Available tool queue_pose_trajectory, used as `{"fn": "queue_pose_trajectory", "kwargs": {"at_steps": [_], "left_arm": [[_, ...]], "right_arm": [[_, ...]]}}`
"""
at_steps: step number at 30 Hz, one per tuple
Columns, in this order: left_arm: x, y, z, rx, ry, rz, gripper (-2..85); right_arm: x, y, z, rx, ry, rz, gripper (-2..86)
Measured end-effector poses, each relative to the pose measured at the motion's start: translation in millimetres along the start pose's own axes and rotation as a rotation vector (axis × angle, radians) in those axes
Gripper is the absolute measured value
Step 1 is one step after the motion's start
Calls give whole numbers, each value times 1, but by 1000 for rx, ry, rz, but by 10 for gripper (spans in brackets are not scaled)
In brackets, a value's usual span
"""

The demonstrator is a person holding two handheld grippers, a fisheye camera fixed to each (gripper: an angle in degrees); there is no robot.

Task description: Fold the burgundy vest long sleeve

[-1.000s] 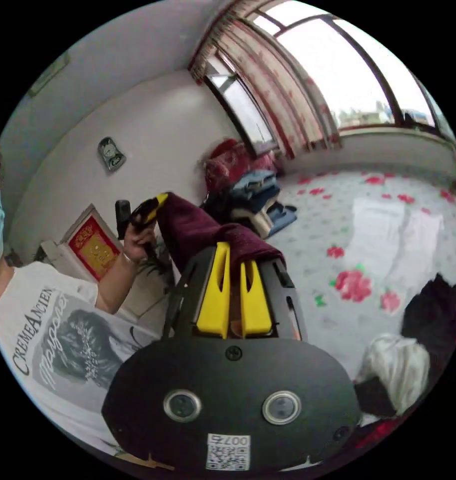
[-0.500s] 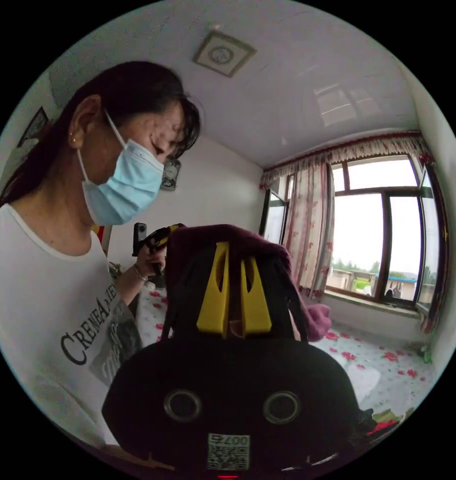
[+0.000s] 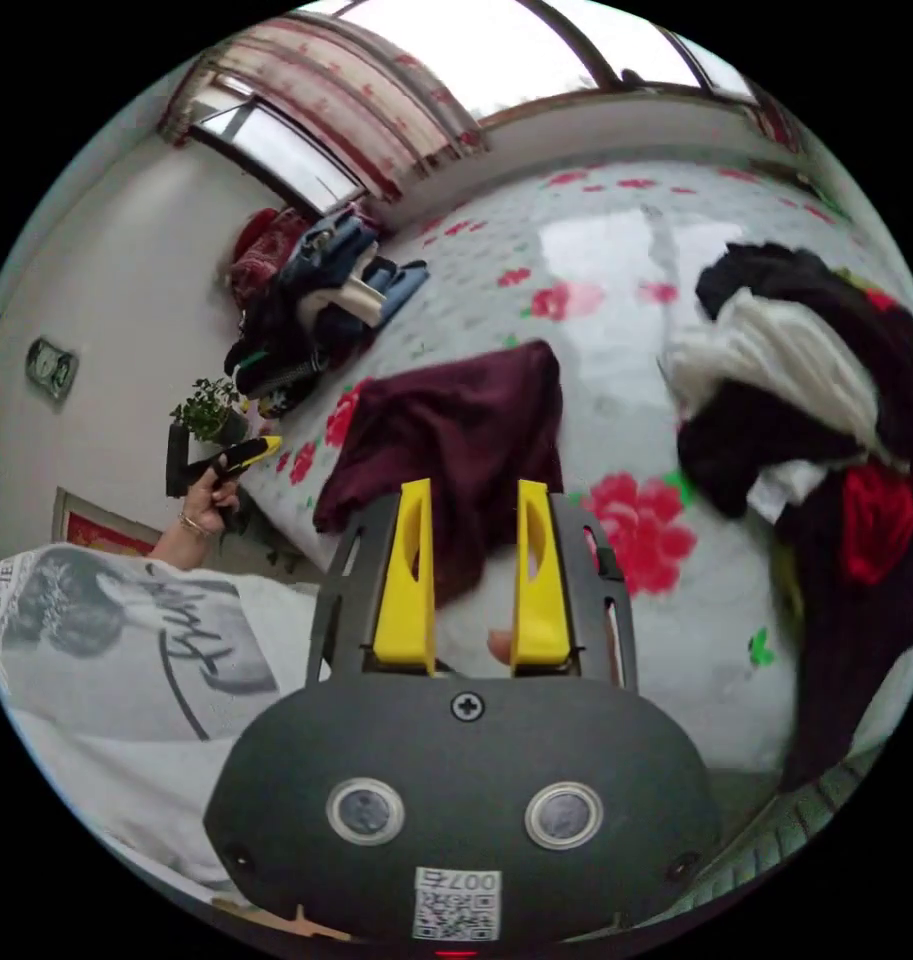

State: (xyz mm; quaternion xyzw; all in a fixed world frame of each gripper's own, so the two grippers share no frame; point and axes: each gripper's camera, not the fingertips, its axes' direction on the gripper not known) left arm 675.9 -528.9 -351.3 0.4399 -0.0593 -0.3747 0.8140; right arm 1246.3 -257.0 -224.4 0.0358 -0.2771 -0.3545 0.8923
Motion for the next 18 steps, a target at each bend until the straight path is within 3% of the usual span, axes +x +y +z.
{"fn": "queue_pose_trajectory", "kwargs": {"at_steps": [5, 11, 15, 18], "left_arm": [[-23, 44, 51, -167, -12, -14, 98], [2, 3, 117, -260, -14, 114, 118], [16, -27, 146, -342, -174, 249, 81], [21, -41, 154, -407, -184, 369, 37]], "right_arm": [[34, 45, 37, -102, 25, 83, 90], [22, -6, 84, -142, -33, -25, 99], [10, -40, 151, -331, 2, -75, 90], [-3, -49, 160, -324, 138, -147, 60]]}}
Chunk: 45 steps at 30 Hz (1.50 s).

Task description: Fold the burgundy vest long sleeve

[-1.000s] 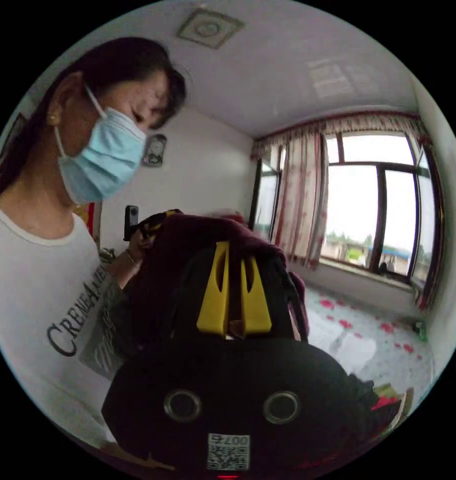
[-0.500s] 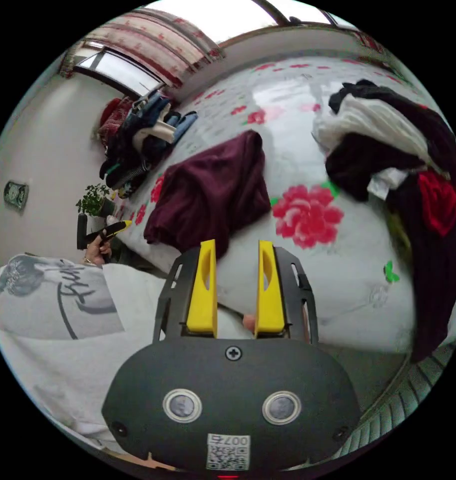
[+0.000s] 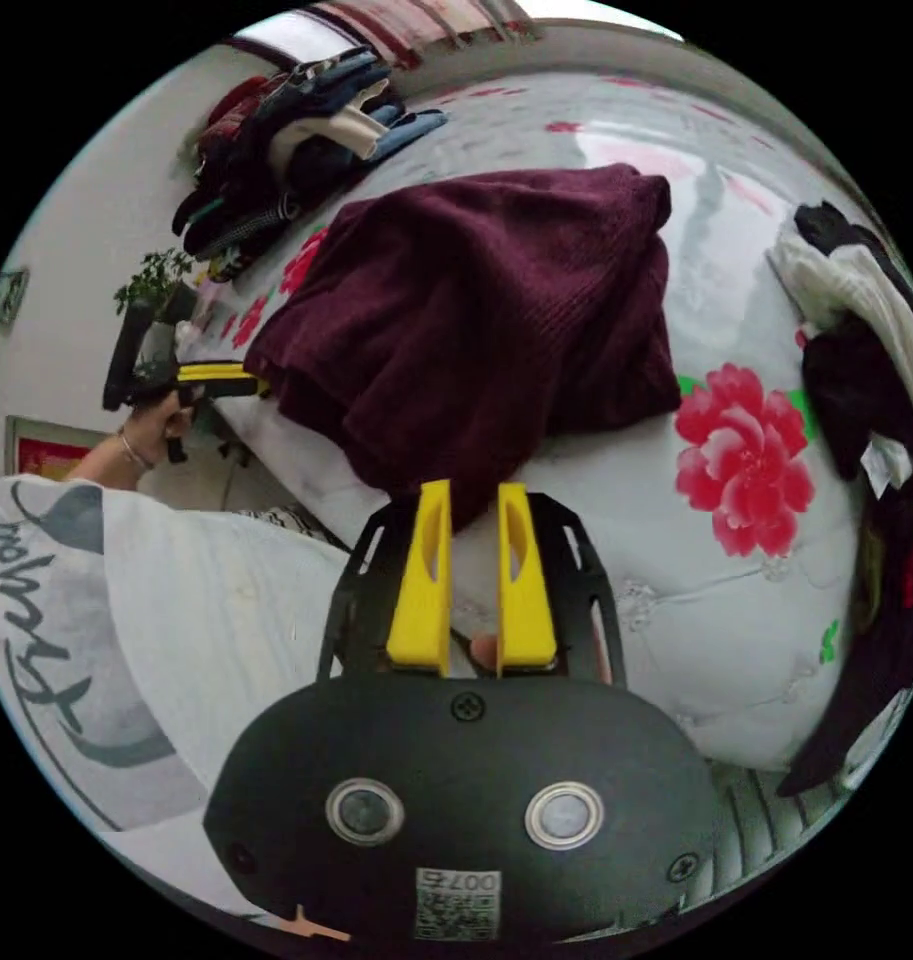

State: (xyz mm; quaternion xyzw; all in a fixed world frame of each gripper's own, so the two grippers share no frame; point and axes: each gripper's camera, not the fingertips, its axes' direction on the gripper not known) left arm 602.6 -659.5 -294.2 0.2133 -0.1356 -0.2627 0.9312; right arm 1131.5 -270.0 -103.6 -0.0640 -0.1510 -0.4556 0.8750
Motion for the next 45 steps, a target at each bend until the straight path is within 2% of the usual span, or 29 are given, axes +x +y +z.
{"fn": "queue_pose_trajectory", "kwargs": {"at_steps": [4, 7, 8, 10, 12, 15, 17, 19, 21, 22, 23, 24, 25, 26, 27, 29, 30, 34, 37, 40, 45], "left_arm": [[-33, 11, -36, 63, 118, -32, 8], [-72, 38, -95, 193, 264, -57, 0], [-86, 43, -114, 210, 334, -33, -1], [-106, 45, -136, 217, 366, 3, -2], [-125, 36, -152, 231, 393, 35, -4], [-162, -3, -159, 265, 451, 45, -5], [-200, -59, -173, 321, 496, -12, -7], [-232, -106, -213, 432, 602, -70, -8], [-256, -140, -287, 620, 664, -104, -8], [-259, -150, -352, 742, 640, -74, -8], [-252, -151, -420, 833, 558, -6, -8], [-246, -146, -452, 889, 537, 45, -8], [-236, -125, -509, 1040, 532, 138, -9], [-228, -96, -558, 1176, 539, 219, -9], [-224, -81, -577, 1229, 533, 249, -9], [-211, -18, -629, 1386, 456, 310, -9], [-209, -3, -635, 1411, 442, 322, -9], [-195, 83, -636, 1442, 417, 371, -9], [-182, 136, -614, 1407, 411, 392, -9], [-164, 195, -579, 1401, 353, 407, -9], [-163, 278, -487, 1296, 401, 307, -9]], "right_arm": [[11, 2, -32, 43, -93, -3, 28], [31, 24, -95, 155, -211, 38, 14], [43, 32, -122, 183, -281, 65, 10], [60, 37, -155, 183, -379, 75, 5], [79, 26, -184, 154, -464, 70, 2], [100, -18, -202, 160, -423, 66, 0], [121, -63, -219, 190, -429, 117, -1], [139, -115, -262, 302, -485, 163, -2], [131, -177, -368, 538, -501, 140, -2], [121, -187, -403, 603, -473, 108, -2], [91, -202, -471, 685, -351, 47, -2], [53, -203, -535, 787, -227, -43, -2], [33, -196, -566, 865, -184, -95, -3], [0, -172, -618, 1037, -156, -194, -2], [-26, -144, -659, 1171, -148, -263, -2], [-56, -101, -701, 1307, -132, -349, -2], [-70, -73, -717, 1362, -127, -412, -2], [-92, -1, -726, 1406, -139, -550, -1], [-96, 39, -702, 1369, -105, -562, -2], [-86, 77, -664, 1322, -167, -561, -2], [-53, 142, -558, 1081, -373, -469, -2]]}}
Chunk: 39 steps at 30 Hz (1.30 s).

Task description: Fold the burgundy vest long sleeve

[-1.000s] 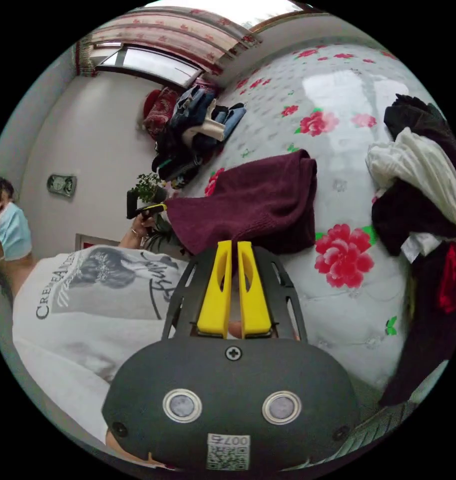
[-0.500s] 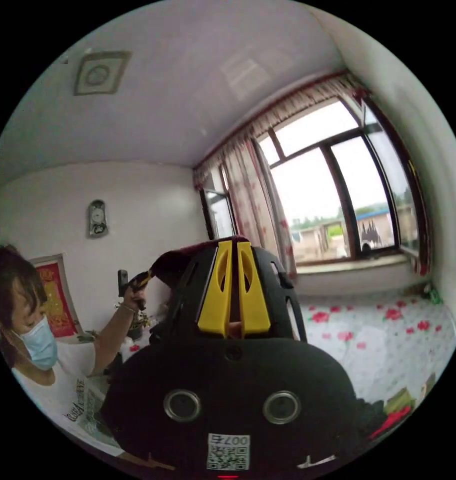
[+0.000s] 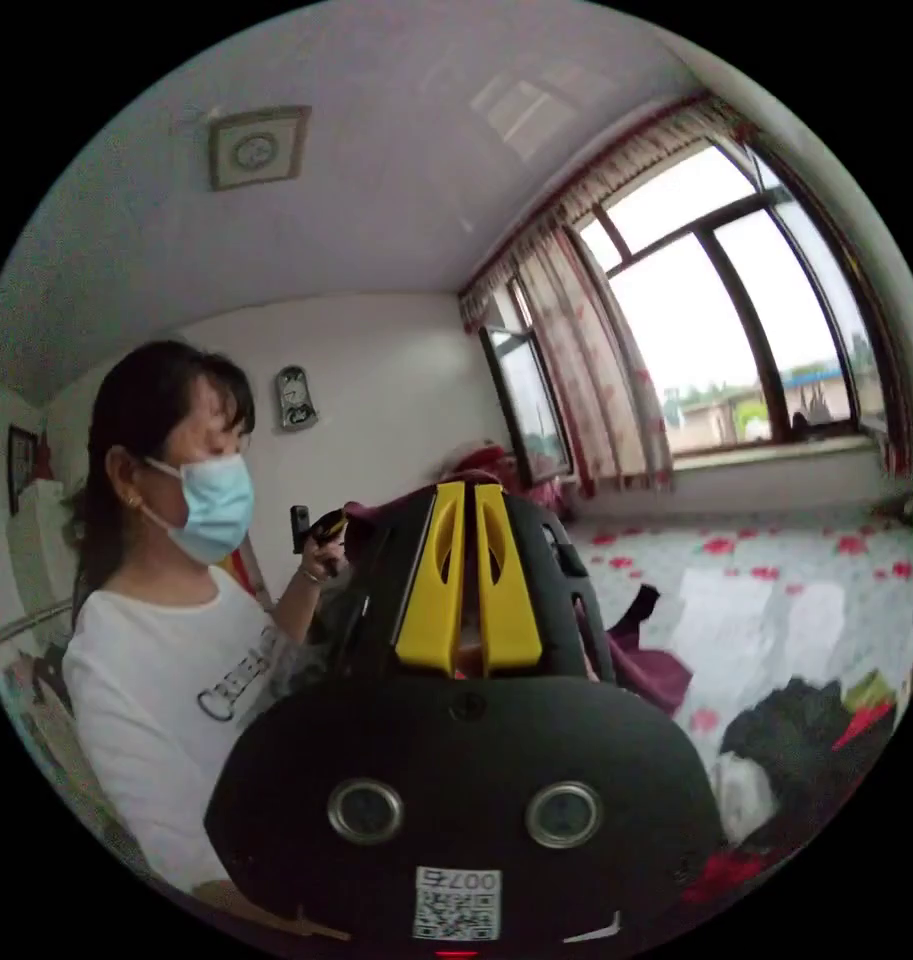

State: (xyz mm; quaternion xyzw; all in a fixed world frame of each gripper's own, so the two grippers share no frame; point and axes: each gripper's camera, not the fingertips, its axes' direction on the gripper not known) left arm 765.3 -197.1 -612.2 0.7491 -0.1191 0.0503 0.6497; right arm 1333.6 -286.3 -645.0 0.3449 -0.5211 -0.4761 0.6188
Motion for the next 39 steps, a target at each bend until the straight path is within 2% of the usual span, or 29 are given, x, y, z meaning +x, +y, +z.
{"fn": "queue_pose_trajectory", "kwargs": {"at_steps": [3, 5, 9, 10, 13, 15, 16, 18, 19, 21, 23, 24, 27, 31, 33, 37, 39], "left_arm": [[-7, 81, -9, -163, -40, -159, -8], [-30, 150, 4, -382, -42, -311, -8], [-99, 249, 40, -564, -33, -646, -8], [-122, 274, 61, -622, -28, -717, -8], [-171, 289, 126, -693, -14, -759, -8], [-200, 255, 163, -628, -13, -750, -8], [-216, 215, 182, -536, 0, -751, -8], [-222, 130, 198, -381, 25, -656, -8], [-212, 67, 197, -284, 24, -552, -9], [-182, -17, 179, -118, 42, -383, -9], [-134, -87, 139, 70, 70, -210, -8], [-123, -97, 129, 96, 68, -182, -8], [-80, -111, 88, 163, 75, -53, -8], [-48, -62, 53, 178, 104, -26, -8], [-39, -29, 45, 145, 104, -45, -8], [-28, 74, 47, -28, 31, -134, -8], [-28, 132, 55, -137, -28, -195, -8]], "right_arm": [[12, 91, 9, -201, 5, 223, -2], [30, 150, 22, -341, 40, 401, -2], [107, 284, 61, -602, 35, 829, -3], [120, 300, 68, -639, 37, 878, -3], [183, 335, 109, -750, 53, 1017, -3], [228, 279, 138, -686, 128, 955, -3], [236, 253, 144, -651, 147, 917, -3], [241, 114, 154, -442, 206, 709, -3], [234, 77, 152, -378, 213, 646, -3], [172, -52, 126, -101, 213, 369, -2], [115, -108, 100, 75, 200, 176, -2], [83, -127, 82, 160, 185, 81, -1], [28, -130, 43, 259, 130, -81, -1], [1, -85, 18, 236, 49, -137, 0], [-5, -37, 10, 193, 38, -98, -1], [-1, 55, 13, 71, 75, 31, -2], [9, 130, 24, -69, 144, 149, -2]]}}
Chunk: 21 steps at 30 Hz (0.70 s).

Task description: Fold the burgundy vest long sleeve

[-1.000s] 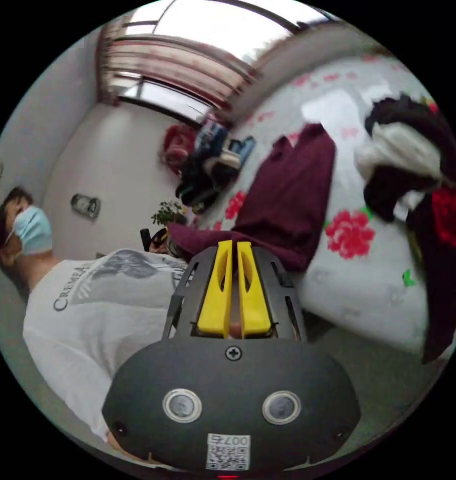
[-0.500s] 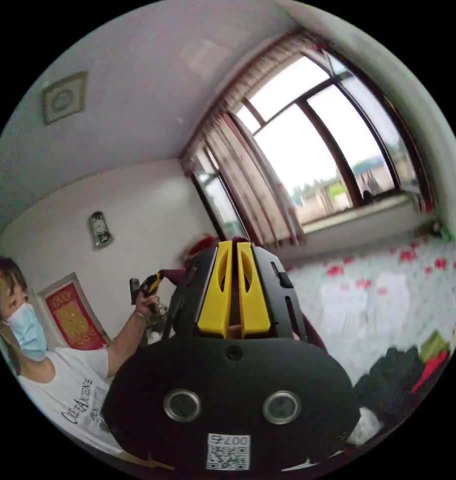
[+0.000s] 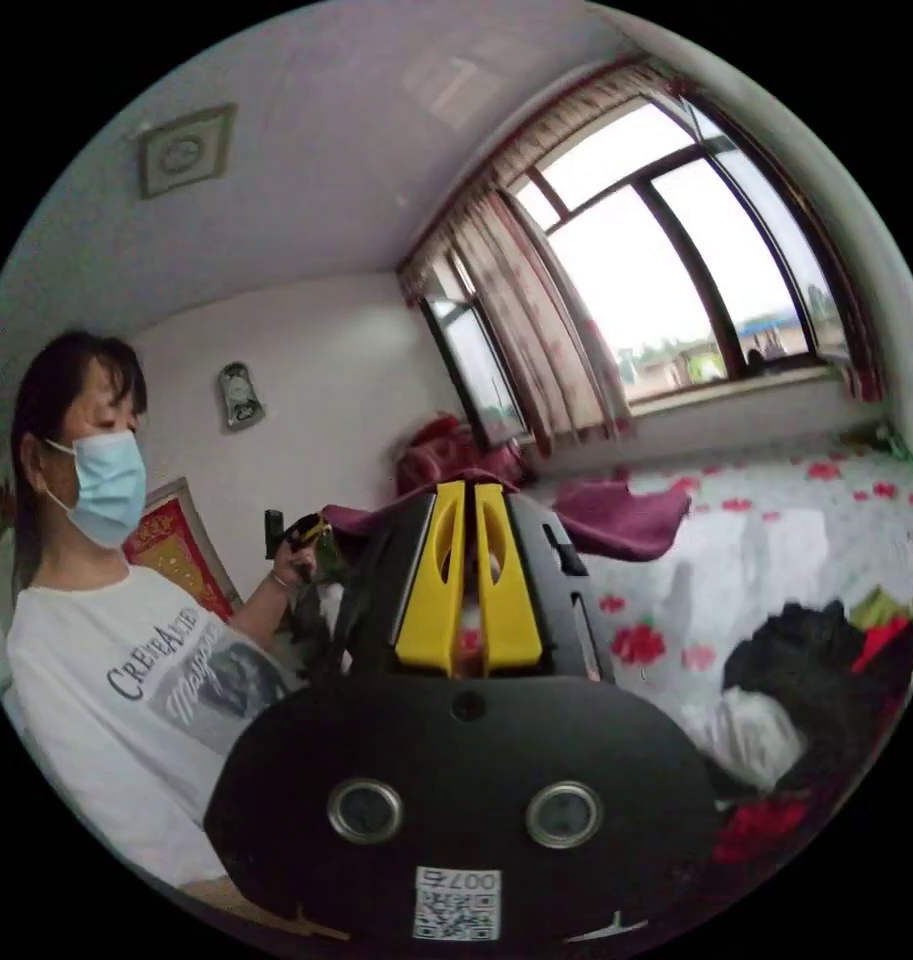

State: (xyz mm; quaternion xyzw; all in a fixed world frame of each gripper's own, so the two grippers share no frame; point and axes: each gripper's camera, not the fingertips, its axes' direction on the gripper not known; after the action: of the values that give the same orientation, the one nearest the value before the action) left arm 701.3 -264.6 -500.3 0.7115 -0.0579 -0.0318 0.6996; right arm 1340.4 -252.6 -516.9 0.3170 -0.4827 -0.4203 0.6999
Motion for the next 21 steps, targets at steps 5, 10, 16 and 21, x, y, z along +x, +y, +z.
{"fn": "queue_pose_trajectory", "kwargs": {"at_steps": [5, 10, 16, 21], "left_arm": [[-51, 187, 43, -287, -80, -424, -8], [-51, 263, 61, -425, -33, -569, -8], [-90, 251, 102, -414, -4, -575, -2], [-156, 198, 206, -388, -84, -558, 38]], "right_arm": [[59, 177, 34, -257, 76, 410, -2], [72, 307, 45, -458, 87, 683, -2], [98, 328, 49, -411, 23, 746, -1], [157, 261, 113, -344, 101, 631, 10]]}}
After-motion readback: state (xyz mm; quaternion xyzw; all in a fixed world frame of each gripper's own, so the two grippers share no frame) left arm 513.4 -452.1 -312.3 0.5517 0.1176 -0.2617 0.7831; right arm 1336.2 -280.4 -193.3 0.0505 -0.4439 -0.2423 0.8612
